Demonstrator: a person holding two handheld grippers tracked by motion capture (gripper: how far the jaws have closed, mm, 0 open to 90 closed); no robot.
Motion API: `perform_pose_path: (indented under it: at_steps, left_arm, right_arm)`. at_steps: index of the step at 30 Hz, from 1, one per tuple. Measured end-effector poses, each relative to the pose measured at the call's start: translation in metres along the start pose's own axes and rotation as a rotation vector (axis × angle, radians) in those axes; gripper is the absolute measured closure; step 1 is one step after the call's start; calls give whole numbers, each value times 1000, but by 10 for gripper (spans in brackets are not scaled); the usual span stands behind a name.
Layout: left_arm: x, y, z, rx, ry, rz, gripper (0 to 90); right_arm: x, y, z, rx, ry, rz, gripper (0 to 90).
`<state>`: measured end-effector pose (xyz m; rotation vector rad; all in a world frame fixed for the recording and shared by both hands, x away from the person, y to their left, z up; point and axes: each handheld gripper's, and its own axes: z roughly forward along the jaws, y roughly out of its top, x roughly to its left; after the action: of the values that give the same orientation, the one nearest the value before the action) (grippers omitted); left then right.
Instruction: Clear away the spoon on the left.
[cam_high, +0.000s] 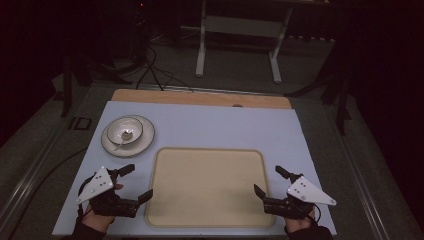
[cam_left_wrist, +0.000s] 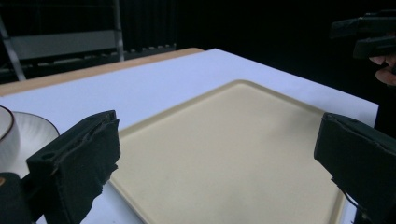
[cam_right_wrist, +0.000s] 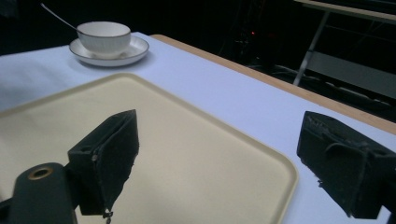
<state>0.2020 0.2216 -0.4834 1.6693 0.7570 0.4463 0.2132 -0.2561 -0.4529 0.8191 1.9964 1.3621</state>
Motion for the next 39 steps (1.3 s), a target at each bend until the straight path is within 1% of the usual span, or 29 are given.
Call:
perform_pose_path:
  at_steps: [2, 5, 8, 9, 10, 12, 15, 17, 19, 22, 23, 24, 27, 30, 31, 34, 37, 38, 39]
  left_arm:
    - [0, 0, 1, 10, -7, -2, 11]
    - [-1, 0, 2, 26, -4, 12, 11]
    - [-1, 0, 1, 28, -8, 11, 11]
    - [-3, 2, 0, 48, -26, 11, 11]
    - [-3, 2, 0, 59, -30, 13, 12]
    - [-6, 3, 0, 71, -57, 31, 11]
    - [-12, 4, 2, 101, -71, 56, 11]
    - [-16, 6, 2, 102, -99, 58, 11]
    - [-20, 8, 3, 107, -123, 67, 11]
    - [-25, 11, 3, 126, -162, 80, 11]
    - [-25, 11, 3, 126, -162, 80, 11]
    - [-27, 11, 4, 132, -172, 81, 11]
    - [-30, 18, 3, 134, -198, 88, 12]
    - [-32, 28, 1, 140, -224, 90, 12]
    - [-32, 28, 1, 140, -224, 90, 12]
    - [-34, 36, 0, 145, -238, 100, 13]
    - [-38, 47, 0, 155, -241, 123, 13]
    - [-40, 57, -2, 156, -237, 143, 13]
    - [-40, 57, -2, 156, -237, 143, 17]
  right_arm:
    - [0, 0, 0, 5, -4, 0, 130]
    - [1, -1, 1, 12, 1, 6, 130]
    - [2, 0, 1, 17, 3, 3, 130]
    - [2, 0, 1, 20, 10, 4, 130]
    - [3, 0, 2, 25, 11, 3, 130]
    - [2, 0, 2, 28, 14, 5, 130]
    - [3, 0, 2, 33, 18, 3, 130]
    - [4, 0, 2, 32, 24, 0, 127]
    - [5, 0, 1, 28, 35, -10, 121]
    - [7, 1, 1, 23, 45, -16, 118]
    - [7, 1, 1, 23, 45, -16, 118]
    - [7, 1, 2, 23, 48, -19, 118]
    - [8, 1, 2, 20, 54, -18, 117]
    - [9, 2, 1, 7, 71, -21, 117]
    - [9, 2, 1, 7, 71, -21, 117]
    - [9, 2, 1, 4, 76, -22, 117]
    - [10, 2, 0, -12, 82, -27, 117]
    - [10, 2, 0, -12, 81, -27, 117]
    - [10, 2, 0, -12, 81, -27, 117]
